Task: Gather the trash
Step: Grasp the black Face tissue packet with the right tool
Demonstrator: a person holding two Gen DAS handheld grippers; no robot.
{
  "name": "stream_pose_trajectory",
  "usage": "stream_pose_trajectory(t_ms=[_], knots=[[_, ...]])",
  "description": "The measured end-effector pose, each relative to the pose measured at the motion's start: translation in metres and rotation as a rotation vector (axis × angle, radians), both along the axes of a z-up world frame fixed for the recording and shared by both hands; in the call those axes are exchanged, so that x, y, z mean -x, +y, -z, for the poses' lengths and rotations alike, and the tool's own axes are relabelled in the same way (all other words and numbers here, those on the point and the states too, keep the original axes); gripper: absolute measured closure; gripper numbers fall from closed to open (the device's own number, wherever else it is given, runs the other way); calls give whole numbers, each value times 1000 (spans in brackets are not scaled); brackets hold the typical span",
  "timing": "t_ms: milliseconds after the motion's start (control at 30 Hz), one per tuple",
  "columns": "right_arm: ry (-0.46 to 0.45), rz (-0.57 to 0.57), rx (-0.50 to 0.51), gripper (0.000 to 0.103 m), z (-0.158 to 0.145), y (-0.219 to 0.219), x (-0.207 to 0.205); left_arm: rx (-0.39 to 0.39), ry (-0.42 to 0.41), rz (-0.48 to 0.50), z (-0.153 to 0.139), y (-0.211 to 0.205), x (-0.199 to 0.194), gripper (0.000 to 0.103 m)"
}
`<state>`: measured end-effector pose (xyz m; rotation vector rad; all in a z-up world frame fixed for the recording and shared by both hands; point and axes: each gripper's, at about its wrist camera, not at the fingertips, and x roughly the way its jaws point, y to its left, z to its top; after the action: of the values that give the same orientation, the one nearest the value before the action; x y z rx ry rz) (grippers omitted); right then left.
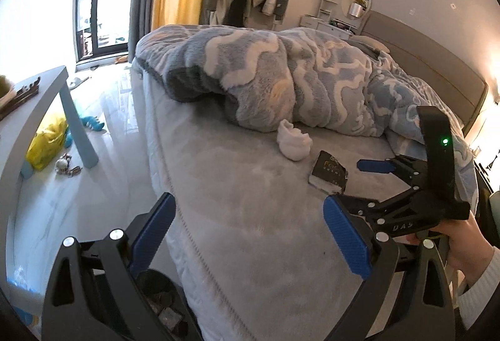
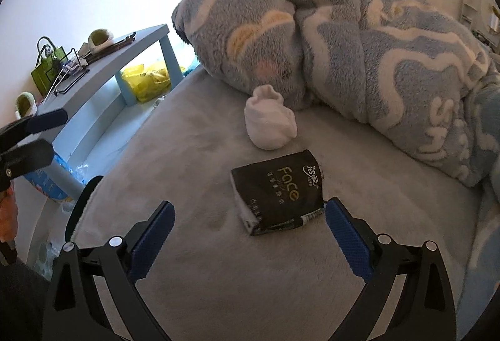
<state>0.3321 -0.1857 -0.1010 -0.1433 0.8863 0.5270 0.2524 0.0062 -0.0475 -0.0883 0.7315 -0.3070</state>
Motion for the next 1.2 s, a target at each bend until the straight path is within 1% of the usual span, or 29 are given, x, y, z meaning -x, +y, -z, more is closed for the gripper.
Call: stream_pose_trajectory(t_ms=[167,400,600,667,700,733,833,933,1033,1200], knots=[[16,-39,-5,5,10,-3,-12,-12,-2,28,4,-7,-14,12],[30,-63,24,5,24,-8,-27,3,3,63,8,-15,-35,13],[59,-102,-11,5,28,-12,-38,18,14,94,14,-27,-50,13],[59,-117,-16,14,28,-13,-40,18,17,98,16,-30,-55,14],[59,-121,-8,21,29,-14,-42,20,19,101,17,-32,-57,14],[60,-124,0,25,30,-15,-43,22,20,103,17,-33,-59,14],[79,-138,-13,28,31,-16,-46,25,22,110,19,-38,-67,14],[69,-139,-15,31,27,-20,-47,30,24,119,22,-43,-73,16],[61,-119,-39,31,21,-31,-50,30,26,123,25,-48,-79,17],[57,-95,-39,31,20,-48,-52,50,44,127,32,-60,-93,21]])
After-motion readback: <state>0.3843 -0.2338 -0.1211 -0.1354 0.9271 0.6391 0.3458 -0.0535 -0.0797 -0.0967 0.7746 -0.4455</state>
